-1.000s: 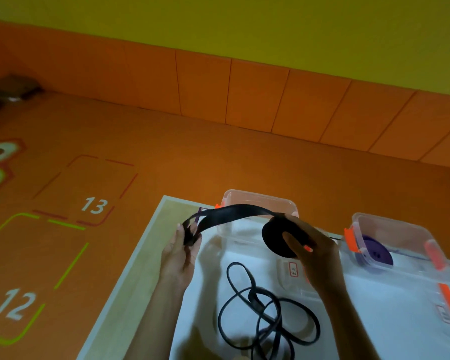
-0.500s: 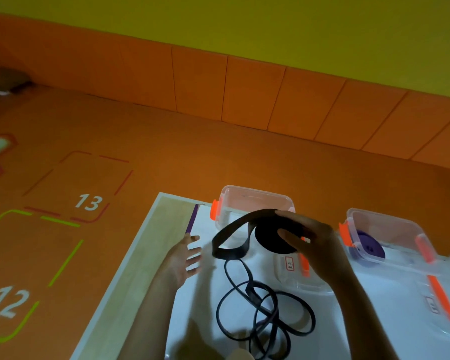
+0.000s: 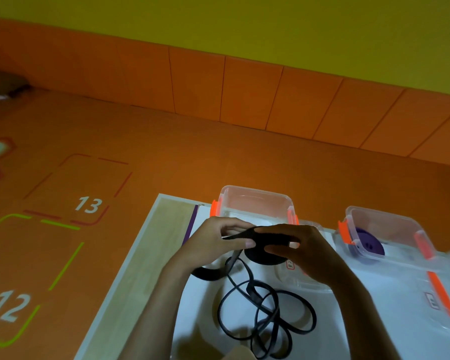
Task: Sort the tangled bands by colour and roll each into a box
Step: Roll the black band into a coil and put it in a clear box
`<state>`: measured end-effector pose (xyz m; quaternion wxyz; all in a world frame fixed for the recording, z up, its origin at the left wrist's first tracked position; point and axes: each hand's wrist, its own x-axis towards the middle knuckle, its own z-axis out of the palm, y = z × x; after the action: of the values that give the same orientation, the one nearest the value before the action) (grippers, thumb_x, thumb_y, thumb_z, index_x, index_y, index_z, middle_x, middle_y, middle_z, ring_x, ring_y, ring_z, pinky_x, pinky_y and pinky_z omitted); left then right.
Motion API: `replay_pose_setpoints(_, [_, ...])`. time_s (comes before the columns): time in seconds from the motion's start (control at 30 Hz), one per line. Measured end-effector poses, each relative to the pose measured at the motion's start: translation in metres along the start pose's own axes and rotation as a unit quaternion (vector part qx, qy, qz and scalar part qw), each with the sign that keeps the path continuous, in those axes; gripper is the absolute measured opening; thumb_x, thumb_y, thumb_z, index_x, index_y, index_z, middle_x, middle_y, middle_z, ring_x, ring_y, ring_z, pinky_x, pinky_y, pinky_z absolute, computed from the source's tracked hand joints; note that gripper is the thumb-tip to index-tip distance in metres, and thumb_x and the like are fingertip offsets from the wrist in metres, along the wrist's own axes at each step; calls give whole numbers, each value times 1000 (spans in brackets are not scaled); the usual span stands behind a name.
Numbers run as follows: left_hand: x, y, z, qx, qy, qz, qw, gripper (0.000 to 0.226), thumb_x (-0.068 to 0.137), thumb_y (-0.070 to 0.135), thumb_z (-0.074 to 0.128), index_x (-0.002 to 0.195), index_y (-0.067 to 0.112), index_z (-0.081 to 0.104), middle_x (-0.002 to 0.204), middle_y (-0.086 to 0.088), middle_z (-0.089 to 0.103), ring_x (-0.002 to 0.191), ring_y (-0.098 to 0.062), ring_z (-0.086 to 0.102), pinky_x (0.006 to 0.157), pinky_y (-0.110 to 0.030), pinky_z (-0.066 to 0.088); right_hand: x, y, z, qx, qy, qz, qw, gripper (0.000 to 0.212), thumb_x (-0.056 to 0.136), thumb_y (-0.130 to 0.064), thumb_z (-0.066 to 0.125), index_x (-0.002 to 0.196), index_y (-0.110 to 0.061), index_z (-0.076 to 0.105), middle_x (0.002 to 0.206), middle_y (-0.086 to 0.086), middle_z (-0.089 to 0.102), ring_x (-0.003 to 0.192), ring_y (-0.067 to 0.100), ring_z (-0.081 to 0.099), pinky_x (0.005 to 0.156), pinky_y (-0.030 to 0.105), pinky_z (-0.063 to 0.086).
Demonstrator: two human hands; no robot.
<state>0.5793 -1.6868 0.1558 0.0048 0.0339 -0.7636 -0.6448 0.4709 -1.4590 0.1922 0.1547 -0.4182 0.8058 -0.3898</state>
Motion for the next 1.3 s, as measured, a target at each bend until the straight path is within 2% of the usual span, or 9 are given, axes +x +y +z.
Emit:
replay_pose_setpoints(0.13, [-3, 5, -9, 37, -22, -9, 999, 41, 82, 20, 89, 120, 29, 77, 109, 12, 81, 106, -7, 75, 97, -19, 55, 0, 0, 0, 40, 6, 26, 999, 56, 88, -20, 83, 124, -58, 63, 113, -27, 75, 109, -1, 71, 89, 17, 58])
replay_pose_setpoints(0.27, [-5, 13, -16, 29, -1, 5, 1000, 32, 85, 30, 87, 115, 34, 77, 106, 10, 80, 104, -9, 74, 91, -17, 54, 5, -4, -3, 133, 45, 61, 988, 48, 74, -30, 88, 118, -41, 70, 111, -16, 77, 102, 11, 77, 77, 30, 66])
replay_pose_setpoints(0.4, [-8, 16, -23, -16, -7, -3, 1000, 37, 82, 23, 91, 116, 27, 79, 107, 1, 81, 104, -19, 76, 96, -31, 60, 7, -9, -2, 162, 63, 45, 984, 41, 67, -39, 84, 107, -36, 76, 105, -13, 79, 96, 12, 78, 72, 27, 65])
replay_pose_setpoints(0.47, [-8, 15, -19, -50, 18, 2, 999, 39, 80, 16, 92, 116, 23, 79, 105, -4, 81, 100, -25, 77, 93, -33, 61, 7, -11, -1, 198, 78, 46, 976, 41, 67, -40, 84, 107, -31, 77, 104, -9, 80, 96, 16, 79, 71, 29, 65])
replay_pose_setpoints(0.57, [-7, 14, -10, -104, 81, 28, 991, 40, 80, 8, 91, 116, 18, 76, 104, -3, 80, 97, -19, 77, 86, -25, 59, 8, -14, 0, 246, 99, 51, 963, 36, 71, -32, 84, 106, -27, 78, 106, -3, 80, 98, 19, 79, 72, 30, 65])
replay_pose_setpoints(0.73, [-5, 17, -9, -133, 132, 47, 981, 36, 86, 13, 86, 119, 23, 75, 116, -3, 79, 111, -20, 75, 91, -23, 58, 15, -19, 2, 375, 118, 93, 915, 39, 67, -31, 89, 103, -20, 80, 115, 11, 77, 106, 33, 76, 76, 39, 65])
replay_pose_setpoints(0.93, [-4, 29, -18, -129, 130, 46, 982, 42, 79, 23, 91, 120, 26, 78, 106, -9, 81, 112, -22, 75, 99, -38, 59, 17, -16, 14, 511, 45, 99, 853, 52, 84, -12, 82, 132, -6, 65, 135, 19, 68, 124, 38, 67, 88, 53, 62])
replay_pose_setpoints(1.13, [-3, 31, -8, -130, 206, 61, 968, 34, 71, 29, 95, 100, 22, 78, 94, -5, 79, 93, -21, 76, 84, -26, 60, 22, -17, 7, 406, 38, 164, 898, 52, 66, -44, 92, 107, -19, 76, 115, 15, 76, 110, 34, 75, 80, 46, 65])
replay_pose_setpoints(1.3, [-2, 30, -2, -107, 194, 43, 974, 23, 84, 20, 90, 106, 23, 82, 102, -21, 76, 95, -23, 71, 93, -31, 57, 21, -15, 1, 446, 66, 173, 876, 38, 70, -37, 88, 97, -13, 76, 109, 17, 78, 106, 35, 76, 74, 45, 65])
